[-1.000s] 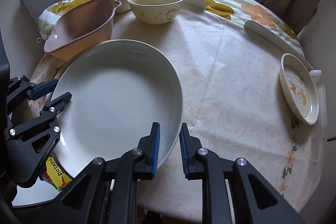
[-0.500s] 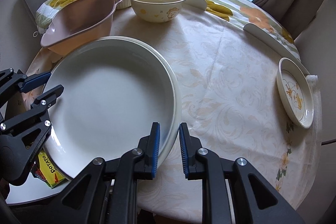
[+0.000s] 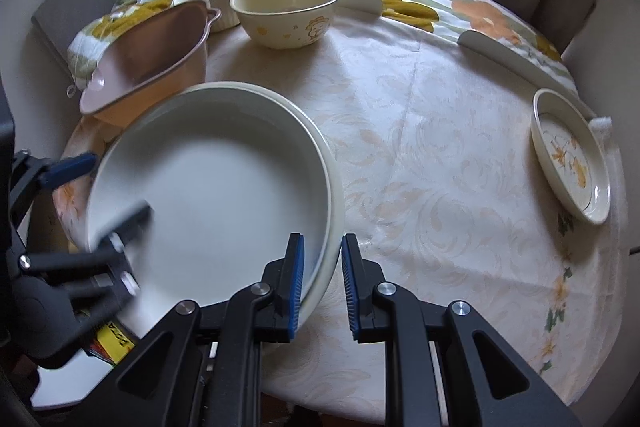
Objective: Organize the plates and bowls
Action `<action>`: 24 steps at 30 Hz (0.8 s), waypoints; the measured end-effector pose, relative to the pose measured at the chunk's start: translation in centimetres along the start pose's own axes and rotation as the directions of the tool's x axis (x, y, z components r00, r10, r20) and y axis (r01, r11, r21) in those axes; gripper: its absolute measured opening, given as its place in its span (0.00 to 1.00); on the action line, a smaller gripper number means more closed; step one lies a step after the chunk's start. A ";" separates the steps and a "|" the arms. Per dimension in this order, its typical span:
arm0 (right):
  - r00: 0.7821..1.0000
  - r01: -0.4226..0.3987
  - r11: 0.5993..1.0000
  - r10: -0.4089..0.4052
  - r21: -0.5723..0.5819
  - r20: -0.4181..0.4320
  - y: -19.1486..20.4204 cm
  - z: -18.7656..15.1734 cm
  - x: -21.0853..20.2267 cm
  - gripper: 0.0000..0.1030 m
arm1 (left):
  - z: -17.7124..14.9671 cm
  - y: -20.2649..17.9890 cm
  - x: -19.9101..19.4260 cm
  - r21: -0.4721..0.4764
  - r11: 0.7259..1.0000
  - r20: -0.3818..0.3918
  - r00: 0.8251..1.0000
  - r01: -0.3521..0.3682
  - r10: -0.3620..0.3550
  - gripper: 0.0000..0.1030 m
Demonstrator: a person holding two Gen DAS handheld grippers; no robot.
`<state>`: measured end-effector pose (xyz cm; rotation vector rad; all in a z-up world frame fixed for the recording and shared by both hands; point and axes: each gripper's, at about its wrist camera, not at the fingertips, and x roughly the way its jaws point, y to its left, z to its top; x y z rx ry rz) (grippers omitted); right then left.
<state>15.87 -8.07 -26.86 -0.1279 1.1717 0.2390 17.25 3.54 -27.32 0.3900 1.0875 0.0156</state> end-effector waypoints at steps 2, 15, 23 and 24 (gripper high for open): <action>1.000 -0.014 1.000 0.014 0.028 0.020 -0.6 -0.3 -0.6 0.16 | 0.1 -0.3 -0.5 0.010 1.000 0.006 1.000 -0.005 0.005 0.84; 0.961 -0.077 0.975 0.018 0.206 0.275 -11.7 -3.4 -13.6 1.00 | 8.2 -4.9 -14.1 0.041 0.983 0.244 0.952 0.179 -0.184 1.00; 0.949 -0.025 0.967 -0.057 0.253 0.311 -19.4 -3.8 -17.8 1.00 | 17.0 -11.7 -15.8 0.214 0.909 0.273 0.872 0.356 -0.406 1.00; 0.952 0.011 0.963 -0.093 0.270 0.292 -20.4 -3.6 -17.9 1.00 | 18.2 -12.3 -15.3 0.237 0.894 0.259 0.862 0.380 -0.435 1.00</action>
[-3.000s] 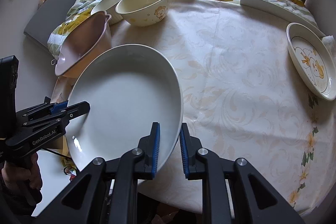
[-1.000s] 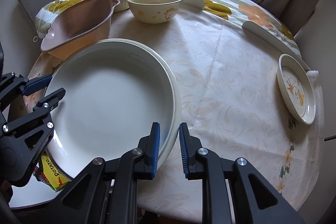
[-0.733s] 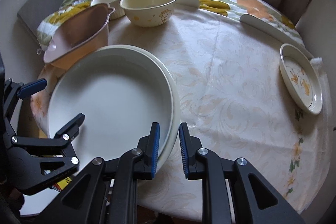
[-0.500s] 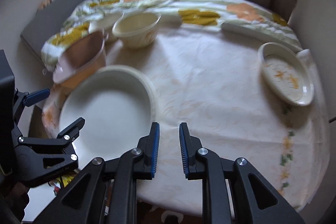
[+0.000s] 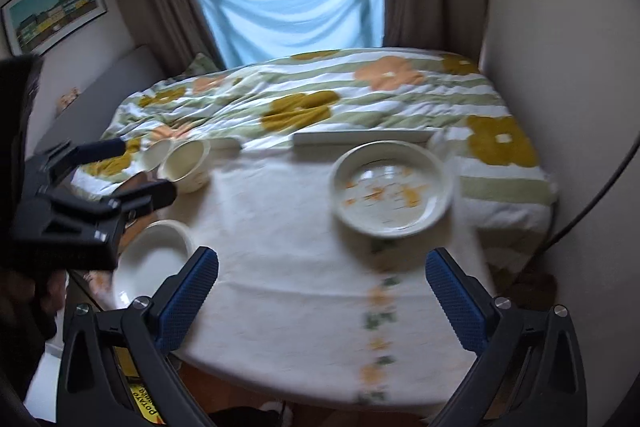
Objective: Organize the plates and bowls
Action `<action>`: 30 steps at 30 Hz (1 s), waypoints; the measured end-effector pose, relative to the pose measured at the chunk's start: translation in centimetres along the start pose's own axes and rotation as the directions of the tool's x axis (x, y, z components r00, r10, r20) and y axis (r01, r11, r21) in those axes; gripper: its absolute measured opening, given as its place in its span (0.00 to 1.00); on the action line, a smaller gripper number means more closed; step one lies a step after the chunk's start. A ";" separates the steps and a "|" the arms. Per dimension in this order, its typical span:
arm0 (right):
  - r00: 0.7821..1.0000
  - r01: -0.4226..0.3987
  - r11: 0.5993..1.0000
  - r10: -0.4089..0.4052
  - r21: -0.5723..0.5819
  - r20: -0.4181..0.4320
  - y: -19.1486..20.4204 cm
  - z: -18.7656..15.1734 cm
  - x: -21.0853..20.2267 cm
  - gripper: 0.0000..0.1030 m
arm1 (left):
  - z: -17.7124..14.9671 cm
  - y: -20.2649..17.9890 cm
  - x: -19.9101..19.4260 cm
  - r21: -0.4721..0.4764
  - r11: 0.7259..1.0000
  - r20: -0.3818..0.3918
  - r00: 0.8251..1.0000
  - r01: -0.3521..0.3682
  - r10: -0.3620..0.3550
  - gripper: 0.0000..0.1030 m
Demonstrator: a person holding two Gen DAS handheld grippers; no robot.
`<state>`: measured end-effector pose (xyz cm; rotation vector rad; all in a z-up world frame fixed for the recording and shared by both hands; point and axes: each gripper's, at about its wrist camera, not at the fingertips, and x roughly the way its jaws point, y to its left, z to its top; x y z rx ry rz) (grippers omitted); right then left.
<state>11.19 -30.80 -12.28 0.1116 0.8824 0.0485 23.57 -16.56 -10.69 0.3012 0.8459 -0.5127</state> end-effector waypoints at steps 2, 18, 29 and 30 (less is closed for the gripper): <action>0.998 0.065 0.998 -0.065 0.003 -0.009 -0.9 0.4 0.5 1.00 | 2.6 0.1 2.8 0.031 0.996 -0.026 0.997 0.079 -0.078 1.00; 0.985 0.126 0.828 -0.038 0.547 -0.170 -9.3 -1.5 12.9 0.92 | 6.4 1.3 26.2 0.072 0.936 -0.369 0.881 0.345 -0.297 0.55; 0.977 0.174 0.742 -0.050 0.647 -0.205 -10.9 -1.8 17.9 0.61 | 6.8 0.5 30.0 0.123 0.894 -0.405 0.844 0.430 -0.350 0.36; 0.977 0.180 0.742 -0.059 0.645 -0.203 -10.9 -1.8 18.0 0.60 | 6.8 0.4 30.2 0.123 0.891 -0.406 0.841 0.438 -0.357 0.34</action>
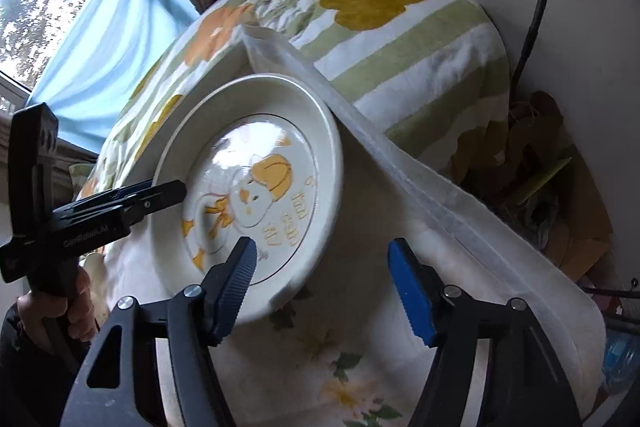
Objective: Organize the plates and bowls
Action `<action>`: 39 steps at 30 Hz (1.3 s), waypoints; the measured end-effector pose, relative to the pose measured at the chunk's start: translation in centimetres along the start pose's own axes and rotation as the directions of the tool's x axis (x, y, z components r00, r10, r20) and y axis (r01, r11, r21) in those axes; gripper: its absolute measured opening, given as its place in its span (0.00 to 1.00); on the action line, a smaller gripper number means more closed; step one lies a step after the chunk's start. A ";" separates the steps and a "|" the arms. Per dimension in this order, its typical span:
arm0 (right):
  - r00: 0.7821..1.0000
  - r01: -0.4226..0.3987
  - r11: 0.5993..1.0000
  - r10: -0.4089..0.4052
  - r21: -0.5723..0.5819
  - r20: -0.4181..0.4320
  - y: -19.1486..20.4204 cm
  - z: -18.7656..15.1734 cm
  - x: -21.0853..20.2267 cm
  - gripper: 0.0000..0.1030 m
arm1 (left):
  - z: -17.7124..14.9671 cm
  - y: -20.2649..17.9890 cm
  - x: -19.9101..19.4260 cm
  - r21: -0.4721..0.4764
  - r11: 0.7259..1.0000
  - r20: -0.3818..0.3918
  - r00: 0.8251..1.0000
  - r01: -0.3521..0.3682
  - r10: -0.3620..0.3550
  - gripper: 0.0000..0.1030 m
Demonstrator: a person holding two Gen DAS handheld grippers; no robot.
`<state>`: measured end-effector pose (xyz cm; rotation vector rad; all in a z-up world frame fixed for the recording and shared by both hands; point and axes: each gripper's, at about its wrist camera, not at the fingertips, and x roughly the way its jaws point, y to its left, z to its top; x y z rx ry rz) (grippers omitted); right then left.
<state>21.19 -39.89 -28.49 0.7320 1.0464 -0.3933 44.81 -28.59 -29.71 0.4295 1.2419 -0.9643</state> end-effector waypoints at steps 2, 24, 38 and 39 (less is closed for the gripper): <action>1.000 -0.001 1.000 0.001 -0.011 0.010 0.2 0.1 0.1 0.52 | 0.1 0.1 0.3 0.003 1.000 -0.006 1.000 0.003 -0.003 0.26; 0.999 -0.015 0.997 0.018 -0.079 0.038 0.8 0.7 -0.4 0.16 | -1.1 -1.5 -2.1 0.039 0.996 0.042 0.996 -0.076 0.075 0.21; 0.983 -0.174 0.909 0.186 -0.380 -0.006 5.0 1.3 -9.0 0.16 | -7.4 -5.5 -15.6 -0.224 0.955 0.197 0.951 -0.194 0.239 0.21; 0.980 -0.188 0.895 0.200 -0.405 -0.012 5.5 1.1 -9.6 0.16 | -8.3 -5.8 -16.7 -0.252 0.946 0.207 0.944 -0.204 0.258 0.21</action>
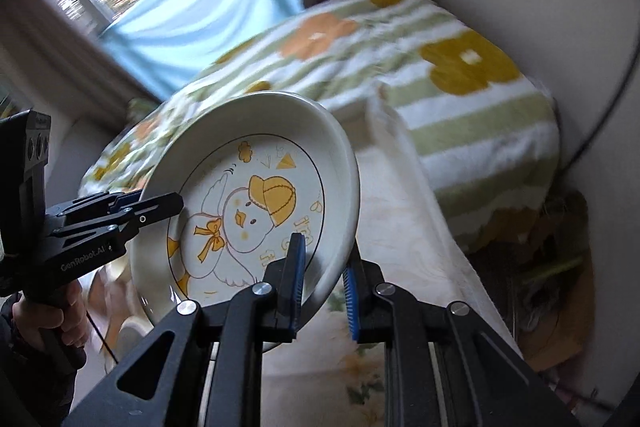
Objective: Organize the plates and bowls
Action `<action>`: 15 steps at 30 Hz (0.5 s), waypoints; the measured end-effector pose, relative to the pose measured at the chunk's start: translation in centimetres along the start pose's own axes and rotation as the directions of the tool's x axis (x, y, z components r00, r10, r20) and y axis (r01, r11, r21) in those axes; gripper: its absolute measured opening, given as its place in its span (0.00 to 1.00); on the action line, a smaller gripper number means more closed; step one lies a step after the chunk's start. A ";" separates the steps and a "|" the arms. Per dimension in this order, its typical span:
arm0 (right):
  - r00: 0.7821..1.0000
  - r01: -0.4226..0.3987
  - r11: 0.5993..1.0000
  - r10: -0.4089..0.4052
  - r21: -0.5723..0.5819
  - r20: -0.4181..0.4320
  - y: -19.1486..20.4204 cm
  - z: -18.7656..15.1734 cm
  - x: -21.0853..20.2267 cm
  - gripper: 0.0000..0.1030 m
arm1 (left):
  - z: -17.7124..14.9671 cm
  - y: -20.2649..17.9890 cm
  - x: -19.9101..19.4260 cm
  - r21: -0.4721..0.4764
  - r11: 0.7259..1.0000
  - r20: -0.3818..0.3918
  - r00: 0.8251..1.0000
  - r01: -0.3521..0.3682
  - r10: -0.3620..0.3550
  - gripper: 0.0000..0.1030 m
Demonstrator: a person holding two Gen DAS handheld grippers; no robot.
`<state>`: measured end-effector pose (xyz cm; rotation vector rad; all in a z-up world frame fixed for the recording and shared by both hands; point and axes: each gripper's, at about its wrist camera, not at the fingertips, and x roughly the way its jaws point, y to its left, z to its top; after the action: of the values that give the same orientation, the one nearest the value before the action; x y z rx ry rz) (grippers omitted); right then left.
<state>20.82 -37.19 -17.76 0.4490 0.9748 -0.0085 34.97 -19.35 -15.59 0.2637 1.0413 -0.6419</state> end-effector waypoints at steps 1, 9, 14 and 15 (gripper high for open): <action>1.000 -0.027 0.999 0.027 -0.036 -0.001 0.9 0.0 -0.7 0.16 | -0.8 0.1 -1.4 -0.030 0.999 0.016 1.000 -0.021 0.022 0.21; 0.985 -0.172 0.956 0.164 -0.236 -0.055 6.8 -1.9 -1.7 0.16 | -9.2 1.5 -9.5 -0.254 0.956 0.061 0.984 -0.148 0.169 0.21; 0.966 -0.252 0.911 0.217 -0.327 -0.140 10.9 -4.9 0.0 0.16 | -15.0 3.3 -11.8 -0.366 0.910 0.039 0.974 -0.194 0.223 0.21; 0.963 -0.262 0.902 0.221 -0.344 -0.156 11.7 -5.5 0.5 0.16 | -16.3 3.7 -12.1 -0.389 0.900 0.033 0.973 -0.198 0.228 0.21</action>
<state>19.14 -24.46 -16.53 0.2275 1.0002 0.4217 21.41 -3.99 -13.56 0.0074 1.0231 -0.2376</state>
